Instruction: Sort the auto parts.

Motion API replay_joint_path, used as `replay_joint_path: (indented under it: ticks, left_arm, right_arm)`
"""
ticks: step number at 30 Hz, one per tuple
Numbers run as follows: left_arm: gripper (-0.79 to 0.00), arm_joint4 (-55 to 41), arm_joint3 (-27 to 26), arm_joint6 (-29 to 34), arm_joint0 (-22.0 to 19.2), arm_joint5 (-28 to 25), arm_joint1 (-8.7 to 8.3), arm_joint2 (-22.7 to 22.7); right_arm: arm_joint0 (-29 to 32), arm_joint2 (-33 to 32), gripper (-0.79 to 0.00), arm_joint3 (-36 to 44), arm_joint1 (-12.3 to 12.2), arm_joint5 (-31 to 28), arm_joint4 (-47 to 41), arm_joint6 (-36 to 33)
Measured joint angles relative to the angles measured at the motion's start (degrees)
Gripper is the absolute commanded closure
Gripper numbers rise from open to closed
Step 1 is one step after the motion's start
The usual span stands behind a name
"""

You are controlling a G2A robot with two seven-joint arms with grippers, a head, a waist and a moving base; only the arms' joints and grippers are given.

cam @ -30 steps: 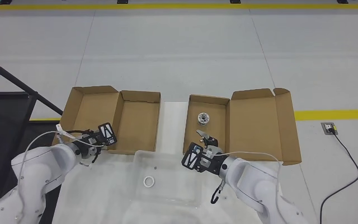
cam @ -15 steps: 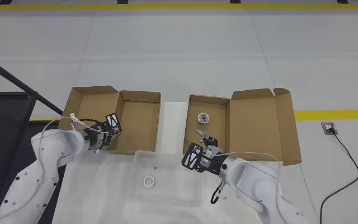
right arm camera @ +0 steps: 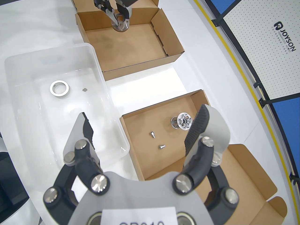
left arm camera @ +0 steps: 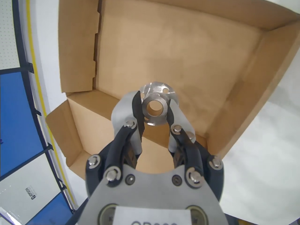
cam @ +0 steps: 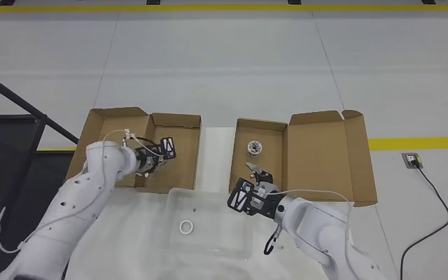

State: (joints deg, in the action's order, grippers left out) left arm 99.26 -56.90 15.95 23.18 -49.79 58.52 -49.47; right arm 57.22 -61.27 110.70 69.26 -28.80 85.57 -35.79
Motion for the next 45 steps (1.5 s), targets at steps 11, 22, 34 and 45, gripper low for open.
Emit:
replay_joint_path:
  ticks: [11, 22, 34, 45]
  left_arm:
    - [0.0, 0.26, 17.23, -4.51, -8.12, 3.18, 7.55, 7.28]
    - [0.0, 1.75, 27.62, -4.88, -12.61, 1.53, 13.18, 10.38]
    - [0.0, 0.39, 35.49, -7.67, -13.61, 5.01, 16.05, 8.63]
    - [-0.723, -0.22, 38.02, -8.41, -13.49, 5.12, 16.92, 6.89]
  right_arm:
    - [0.0, 0.0, -0.785, 0.0, 0.0, 0.0, 0.0, 0.0]
    - [0.0, 0.0, -0.785, 0.0, 0.0, 0.0, 0.0, 0.0]
    - [0.0, 0.0, -0.785, 0.0, 0.0, 0.0, 0.0, 0.0]
    - [0.0, 0.0, -0.785, 0.0, 0.0, 0.0, 0.0, 0.0]
